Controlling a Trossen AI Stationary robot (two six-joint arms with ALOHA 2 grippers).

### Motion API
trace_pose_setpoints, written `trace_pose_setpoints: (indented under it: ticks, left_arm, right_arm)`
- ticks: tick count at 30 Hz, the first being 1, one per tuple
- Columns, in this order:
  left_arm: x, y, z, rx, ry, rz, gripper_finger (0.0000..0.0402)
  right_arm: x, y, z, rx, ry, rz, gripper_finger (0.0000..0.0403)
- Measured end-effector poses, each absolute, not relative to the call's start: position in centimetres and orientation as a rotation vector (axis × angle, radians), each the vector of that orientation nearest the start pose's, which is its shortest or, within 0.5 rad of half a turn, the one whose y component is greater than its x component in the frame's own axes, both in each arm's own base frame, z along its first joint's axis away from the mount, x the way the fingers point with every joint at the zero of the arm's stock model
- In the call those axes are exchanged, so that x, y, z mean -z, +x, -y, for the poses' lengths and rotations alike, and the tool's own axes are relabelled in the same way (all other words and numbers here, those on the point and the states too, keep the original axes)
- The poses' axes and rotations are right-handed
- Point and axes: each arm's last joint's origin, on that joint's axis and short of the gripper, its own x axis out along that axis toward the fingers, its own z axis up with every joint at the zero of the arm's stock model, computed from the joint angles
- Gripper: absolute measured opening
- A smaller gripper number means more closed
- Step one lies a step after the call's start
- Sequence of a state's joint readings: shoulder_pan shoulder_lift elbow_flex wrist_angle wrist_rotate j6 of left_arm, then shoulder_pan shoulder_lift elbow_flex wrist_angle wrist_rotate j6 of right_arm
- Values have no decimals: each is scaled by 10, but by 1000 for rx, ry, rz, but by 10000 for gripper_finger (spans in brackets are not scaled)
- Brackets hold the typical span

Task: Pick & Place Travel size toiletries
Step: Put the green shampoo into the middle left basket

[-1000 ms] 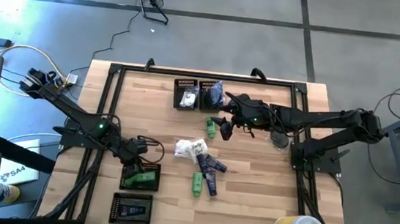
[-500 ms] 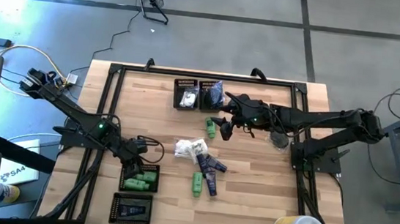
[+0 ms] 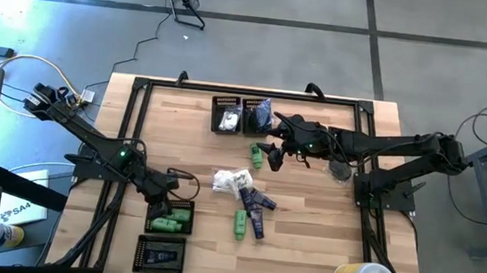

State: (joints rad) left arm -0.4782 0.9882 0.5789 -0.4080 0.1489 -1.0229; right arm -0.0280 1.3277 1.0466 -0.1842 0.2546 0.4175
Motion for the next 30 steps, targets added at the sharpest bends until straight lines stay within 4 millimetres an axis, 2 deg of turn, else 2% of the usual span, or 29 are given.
trace_pose_setpoints:
  ticks: [16,24,30]
  left_arm:
    - [-213,165,91,141,-814,-1050,93]
    - [-228,165,91,126,-780,-1072,93]
    - [-243,172,84,134,-705,-989,93]
  right_arm:
    - [-306,294,16,370,354,-399,265]
    - [-306,294,16,370,353,-399,265]
    - [-306,294,16,370,352,-399,265]
